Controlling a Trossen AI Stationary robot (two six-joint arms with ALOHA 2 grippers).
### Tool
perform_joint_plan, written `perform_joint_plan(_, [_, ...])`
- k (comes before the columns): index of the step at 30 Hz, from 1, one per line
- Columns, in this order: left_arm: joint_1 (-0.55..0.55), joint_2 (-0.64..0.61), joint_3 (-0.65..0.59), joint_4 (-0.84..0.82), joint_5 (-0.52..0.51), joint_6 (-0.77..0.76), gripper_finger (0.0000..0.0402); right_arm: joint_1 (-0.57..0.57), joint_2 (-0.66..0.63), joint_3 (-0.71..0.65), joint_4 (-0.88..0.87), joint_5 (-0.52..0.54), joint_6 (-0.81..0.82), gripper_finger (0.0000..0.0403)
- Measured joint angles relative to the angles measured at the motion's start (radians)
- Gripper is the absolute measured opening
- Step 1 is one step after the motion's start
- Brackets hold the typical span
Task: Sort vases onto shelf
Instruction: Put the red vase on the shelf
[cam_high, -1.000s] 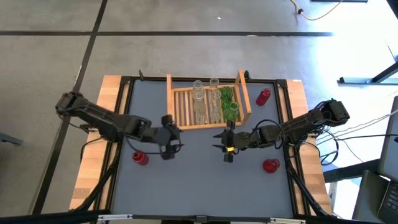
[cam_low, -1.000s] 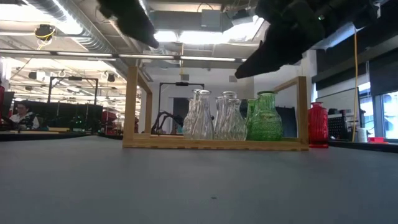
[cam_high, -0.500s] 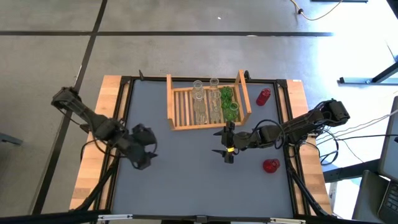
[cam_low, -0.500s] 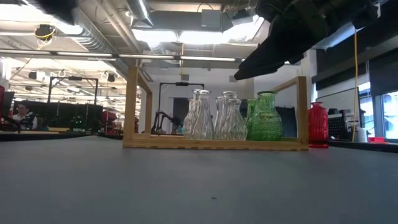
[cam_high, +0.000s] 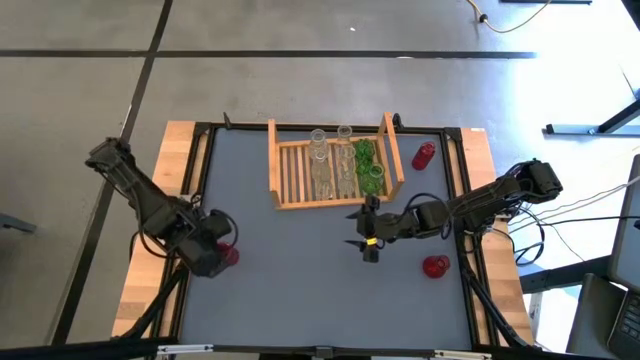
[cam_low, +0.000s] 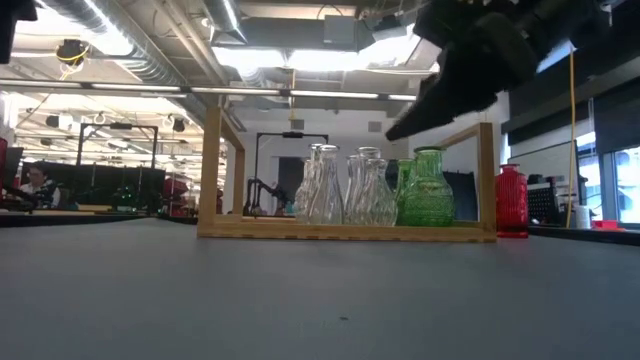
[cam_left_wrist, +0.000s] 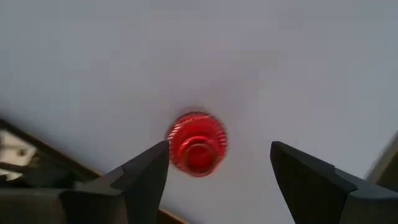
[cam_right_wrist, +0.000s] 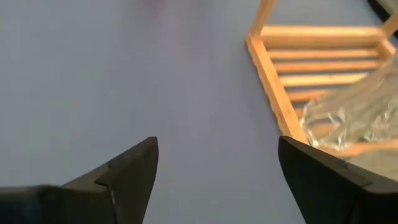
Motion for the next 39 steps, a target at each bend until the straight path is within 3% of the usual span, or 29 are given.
perform_joint_plan(10, [-0.038,0.048,-0.007,-0.033,0.024,-0.036,0.0274,0.0,0.0,0.0,-0.021,0.0,0.003,0.0314])
perform_joint_plan(22, [-0.053,0.061,-0.119,0.031,0.013,-0.076,0.0267,0.001,0.0,0.0,-0.029,-0.037,0.052,0.0314])
perform_joint_plan(27, [-0.054,0.061,-0.157,0.066,0.014,-0.052,0.0226,0.0,0.0,0.0,-0.019,-0.034,0.054,0.0314])
perform_joint_plan(35, [-0.055,0.058,-0.206,0.155,0.007,0.031,0.0126,0.0,0.0,0.0,-0.019,-0.017,0.054,0.0314])
perform_joint_plan(39, [-0.052,0.057,-0.206,0.157,-0.003,0.065,0.0116,0.0,0.0,0.0,-0.022,-0.016,0.053,0.0314])
